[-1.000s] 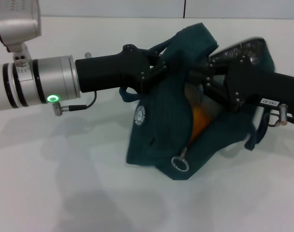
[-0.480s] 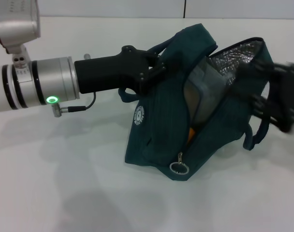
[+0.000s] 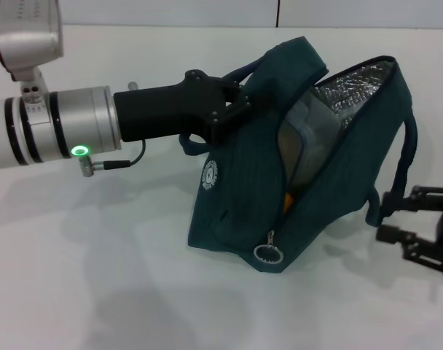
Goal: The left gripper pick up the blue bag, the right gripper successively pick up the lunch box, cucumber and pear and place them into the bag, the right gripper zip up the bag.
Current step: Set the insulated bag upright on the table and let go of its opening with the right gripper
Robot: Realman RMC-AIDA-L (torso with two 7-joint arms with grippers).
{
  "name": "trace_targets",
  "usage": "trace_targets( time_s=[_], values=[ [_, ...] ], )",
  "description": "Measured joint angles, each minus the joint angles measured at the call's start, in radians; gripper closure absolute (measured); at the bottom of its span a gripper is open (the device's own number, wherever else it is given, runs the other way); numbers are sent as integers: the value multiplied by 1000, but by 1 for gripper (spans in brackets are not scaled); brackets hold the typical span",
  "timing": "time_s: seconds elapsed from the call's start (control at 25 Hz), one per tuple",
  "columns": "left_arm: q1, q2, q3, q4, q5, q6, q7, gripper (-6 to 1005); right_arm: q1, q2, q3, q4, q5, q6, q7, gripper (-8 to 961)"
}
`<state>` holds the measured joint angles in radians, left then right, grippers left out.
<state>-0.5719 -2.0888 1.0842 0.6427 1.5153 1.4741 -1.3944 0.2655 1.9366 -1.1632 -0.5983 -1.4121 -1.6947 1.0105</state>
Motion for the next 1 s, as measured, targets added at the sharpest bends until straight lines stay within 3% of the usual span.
trace_targets(
  time_s=[0.28, 0.64, 0.84, 0.88, 1.0],
  values=[
    [3, -2, -3, 0, -2, 0, 0, 954, 22, 35, -5, -7, -50, 114, 7, 554],
    [6, -2, -5, -2, -4, 0, 8, 954, 51, 51, 10, -6, -110, 127, 14, 586],
    [7, 0, -7, -29, -28, -1, 41, 953, 34, 53, 93, -7, -105, 90, -5, 781],
    [7, 0, -7, -38, -35, -1, 53, 953, 25, 62, 169, 2, -104, 60, -29, 794],
    [7, 0, -8, -67, -56, -3, 95, 953, 19, 71, 241, 29, -82, 15, -78, 834]
  ],
)
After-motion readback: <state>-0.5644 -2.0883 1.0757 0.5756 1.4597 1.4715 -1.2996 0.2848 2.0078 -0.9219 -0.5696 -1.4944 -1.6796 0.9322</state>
